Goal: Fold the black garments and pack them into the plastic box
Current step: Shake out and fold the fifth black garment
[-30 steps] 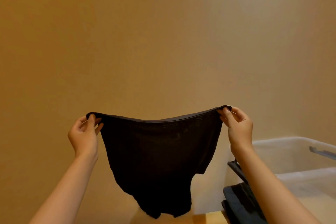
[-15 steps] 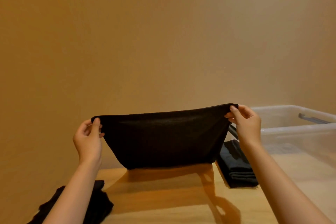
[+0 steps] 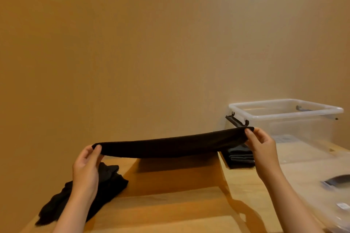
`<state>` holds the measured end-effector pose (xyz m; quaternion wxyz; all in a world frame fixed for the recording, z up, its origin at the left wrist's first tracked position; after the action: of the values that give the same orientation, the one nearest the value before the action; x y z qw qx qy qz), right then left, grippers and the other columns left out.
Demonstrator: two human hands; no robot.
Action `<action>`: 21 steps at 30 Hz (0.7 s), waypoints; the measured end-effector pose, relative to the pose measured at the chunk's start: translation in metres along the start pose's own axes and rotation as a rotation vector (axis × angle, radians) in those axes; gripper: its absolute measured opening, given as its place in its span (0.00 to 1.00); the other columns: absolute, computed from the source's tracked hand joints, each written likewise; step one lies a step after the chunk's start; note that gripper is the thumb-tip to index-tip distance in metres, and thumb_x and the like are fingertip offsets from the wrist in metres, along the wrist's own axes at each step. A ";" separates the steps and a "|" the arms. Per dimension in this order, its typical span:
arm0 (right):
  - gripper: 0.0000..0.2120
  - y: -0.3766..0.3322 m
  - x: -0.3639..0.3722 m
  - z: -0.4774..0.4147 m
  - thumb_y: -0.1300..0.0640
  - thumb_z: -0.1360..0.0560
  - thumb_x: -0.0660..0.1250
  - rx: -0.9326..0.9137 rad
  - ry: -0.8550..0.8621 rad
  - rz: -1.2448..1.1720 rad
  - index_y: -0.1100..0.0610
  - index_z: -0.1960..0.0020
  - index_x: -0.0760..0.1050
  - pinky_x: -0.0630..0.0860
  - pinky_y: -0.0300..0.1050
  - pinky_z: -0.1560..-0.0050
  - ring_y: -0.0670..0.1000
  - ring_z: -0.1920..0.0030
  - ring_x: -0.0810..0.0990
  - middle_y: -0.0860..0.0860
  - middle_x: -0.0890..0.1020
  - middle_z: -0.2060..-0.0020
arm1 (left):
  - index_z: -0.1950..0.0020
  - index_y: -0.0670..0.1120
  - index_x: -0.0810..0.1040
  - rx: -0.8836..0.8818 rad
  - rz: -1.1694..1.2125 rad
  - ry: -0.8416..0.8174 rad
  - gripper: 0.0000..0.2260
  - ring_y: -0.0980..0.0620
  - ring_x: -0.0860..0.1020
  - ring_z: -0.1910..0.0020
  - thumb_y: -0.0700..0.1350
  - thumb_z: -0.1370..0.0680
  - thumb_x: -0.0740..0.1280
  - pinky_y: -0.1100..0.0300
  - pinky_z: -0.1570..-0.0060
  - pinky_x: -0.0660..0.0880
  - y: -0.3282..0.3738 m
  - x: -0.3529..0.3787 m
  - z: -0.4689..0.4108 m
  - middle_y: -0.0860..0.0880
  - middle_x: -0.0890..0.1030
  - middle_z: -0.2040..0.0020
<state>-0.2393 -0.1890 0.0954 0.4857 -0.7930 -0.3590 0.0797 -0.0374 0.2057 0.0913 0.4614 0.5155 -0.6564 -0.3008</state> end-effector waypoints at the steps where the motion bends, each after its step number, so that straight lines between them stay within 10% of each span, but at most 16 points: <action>1: 0.08 -0.001 -0.005 0.008 0.52 0.22 0.65 -0.011 -0.011 -0.020 0.56 0.53 0.78 0.77 0.44 0.52 0.57 0.51 0.81 0.52 0.82 0.59 | 0.51 0.46 0.77 -0.007 0.030 -0.013 0.05 0.56 0.79 0.52 0.42 0.19 0.63 0.63 0.44 0.75 0.001 -0.004 0.009 0.50 0.80 0.54; 5: 0.34 -0.003 -0.026 0.039 0.28 0.44 0.72 -0.037 -0.077 -0.035 0.56 0.56 0.79 0.78 0.36 0.57 0.46 0.59 0.81 0.48 0.82 0.64 | 0.53 0.46 0.77 -0.060 0.044 -0.048 0.05 0.52 0.80 0.53 0.44 0.19 0.63 0.63 0.53 0.78 -0.009 -0.022 0.043 0.49 0.81 0.56; 11: 0.25 0.024 -0.053 0.085 0.34 0.35 0.72 0.065 -0.176 -0.032 0.57 0.59 0.79 0.79 0.41 0.58 0.57 0.56 0.80 0.51 0.80 0.64 | 0.48 0.43 0.78 -0.049 -0.125 -0.059 0.06 0.48 0.79 0.49 0.42 0.19 0.62 0.54 0.46 0.74 -0.038 -0.052 0.101 0.44 0.81 0.52; 16: 0.44 0.034 -0.069 0.107 0.26 0.51 0.73 0.173 -0.253 0.073 0.64 0.55 0.77 0.77 0.46 0.56 0.51 0.57 0.82 0.55 0.81 0.61 | 0.52 0.44 0.77 -0.040 -0.173 -0.014 0.05 0.53 0.78 0.54 0.39 0.19 0.62 0.71 0.58 0.77 -0.040 -0.070 0.124 0.47 0.80 0.55; 21: 0.46 0.025 -0.078 0.120 0.27 0.50 0.74 0.201 -0.329 0.120 0.66 0.52 0.76 0.76 0.47 0.55 0.53 0.55 0.82 0.59 0.81 0.57 | 0.53 0.46 0.77 -0.059 -0.198 -0.039 0.05 0.47 0.79 0.52 0.39 0.20 0.63 0.57 0.52 0.75 -0.043 -0.082 0.132 0.46 0.80 0.55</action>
<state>-0.3408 -0.1604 -0.0049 0.4917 -0.7367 -0.3757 0.2726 -0.1376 0.2613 -0.0223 0.4314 0.5581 -0.6018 -0.3743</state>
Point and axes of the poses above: each hand's wrist, its own z-axis away from the middle knuckle, its own x-axis out of the palm, y = z × x, the point moved 4 cm from there along -z, towards the middle knuckle
